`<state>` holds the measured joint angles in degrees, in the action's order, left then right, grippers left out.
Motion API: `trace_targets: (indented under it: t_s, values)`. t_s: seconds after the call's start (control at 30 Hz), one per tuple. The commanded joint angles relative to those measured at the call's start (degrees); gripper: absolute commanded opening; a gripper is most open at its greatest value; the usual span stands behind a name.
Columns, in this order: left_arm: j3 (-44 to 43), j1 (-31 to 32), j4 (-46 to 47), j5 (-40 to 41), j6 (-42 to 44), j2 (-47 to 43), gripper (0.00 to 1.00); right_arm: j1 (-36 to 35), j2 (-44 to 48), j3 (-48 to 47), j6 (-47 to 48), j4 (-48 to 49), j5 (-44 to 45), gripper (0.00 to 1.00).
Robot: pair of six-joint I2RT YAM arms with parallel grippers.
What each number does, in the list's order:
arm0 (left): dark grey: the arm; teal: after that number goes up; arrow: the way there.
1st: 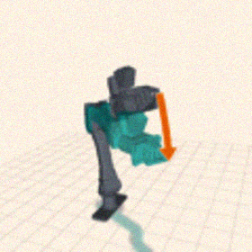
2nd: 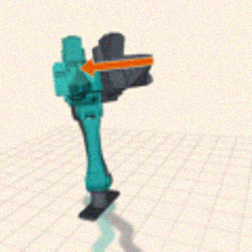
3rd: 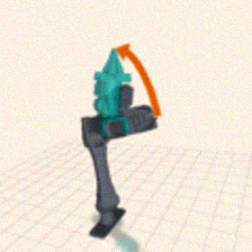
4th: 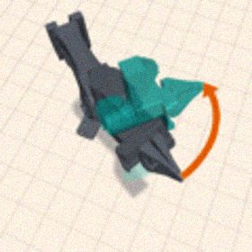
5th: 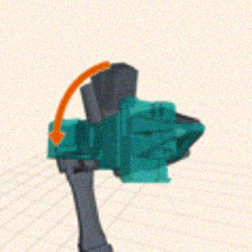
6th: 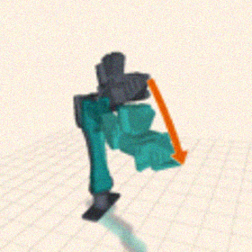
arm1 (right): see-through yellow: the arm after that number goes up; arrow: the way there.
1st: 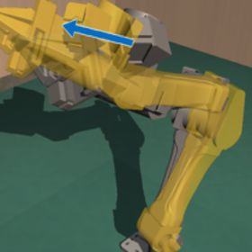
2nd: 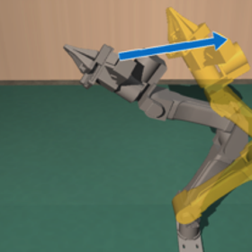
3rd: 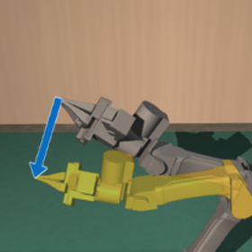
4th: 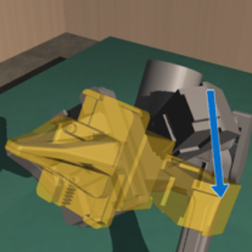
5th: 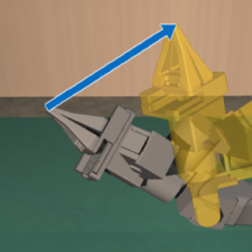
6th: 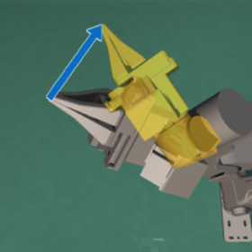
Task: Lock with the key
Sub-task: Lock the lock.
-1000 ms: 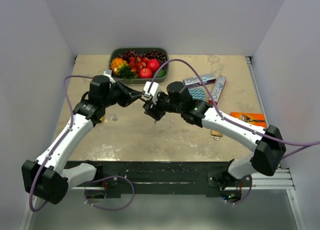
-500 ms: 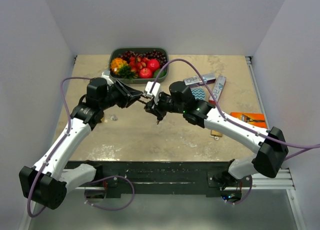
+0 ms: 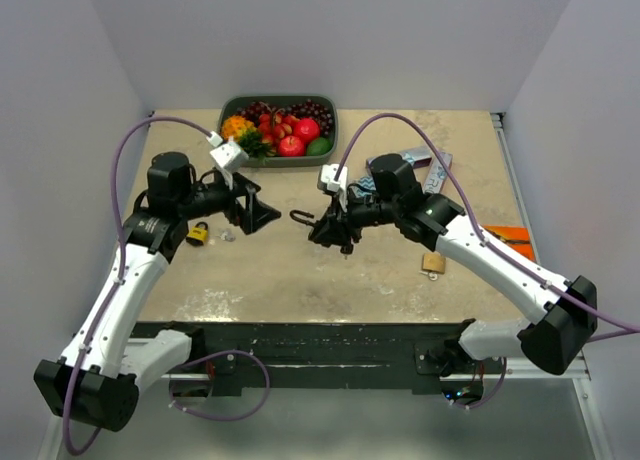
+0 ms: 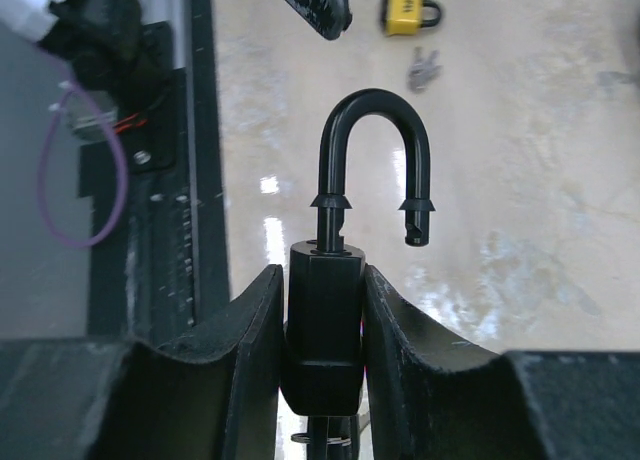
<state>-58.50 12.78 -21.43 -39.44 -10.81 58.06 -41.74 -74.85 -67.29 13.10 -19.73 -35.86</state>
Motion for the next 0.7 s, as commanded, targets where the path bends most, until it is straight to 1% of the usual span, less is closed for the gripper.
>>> trace_targets:
  t_s: [0.0,0.03,0.1,0.13,0.17,0.2,0.27,0.4,0.47,0.5,0.57,0.6,0.67]
  values:
    - [-1.18,0.05,-8.70,-17.76,51.14,-4.61,0.93,-0.54,2.16,-4.08,0.87,-2.94,-11.16,0.00]
    - [-0.74,0.40,-9.93,-18.82,54.37,-5.06,0.90,-0.54,2.08,-4.34,0.87,-3.56,-12.12,0.00]
    - [-0.38,3.56,-10.99,-18.92,61.22,-5.24,0.85,-0.45,1.29,-4.61,0.35,-4.79,-13.62,0.00]
    - [-0.47,5.40,-12.13,-18.05,62.56,-5.15,0.82,-0.45,1.20,-4.96,0.43,-5.06,-14.06,0.00]
    - [-0.65,9.94,-12.06,-14.56,63.27,-4.98,0.80,-0.54,1.02,-4.96,0.34,-5.32,-14.59,0.00]
    - [-0.65,11.90,-12.14,-12.96,64.67,-4.80,0.78,-0.45,1.02,-4.96,0.17,-5.24,-14.85,0.00]
    - [-0.74,15.59,-11.79,-10.23,65.30,-4.63,0.74,-0.63,0.85,-4.96,-0.36,-4.97,-15.03,0.00]
    - [-2.49,19.56,-11.97,-6.88,65.83,-2.35,0.61,-0.54,0.67,-5.31,-0.80,-4.71,-15.38,0.00]
    - [-3.46,21.40,-12.58,-5.05,65.74,-1.47,0.57,-0.71,0.41,-5.57,-1.06,-4.80,-15.56,0.00]
    - [-3.55,21.67,-12.23,-4.51,65.30,-1.20,0.50,-0.80,0.23,-5.66,-1.06,-4.80,-15.56,0.00]
    - [-3.73,22.20,-11.62,-4.07,65.04,-0.85,0.44,-0.89,0.05,-5.93,-1.24,-4.97,-15.56,0.00]
    - [-3.73,22.38,-11.36,-3.89,64.69,-0.59,0.36,-0.98,-0.03,-5.93,-1.24,-4.97,-15.65,0.00]
    - [-3.81,22.73,-11.35,-3.45,64.69,-0.41,0.32,-0.89,-0.03,-5.84,-1.24,-4.97,-15.47,0.00]
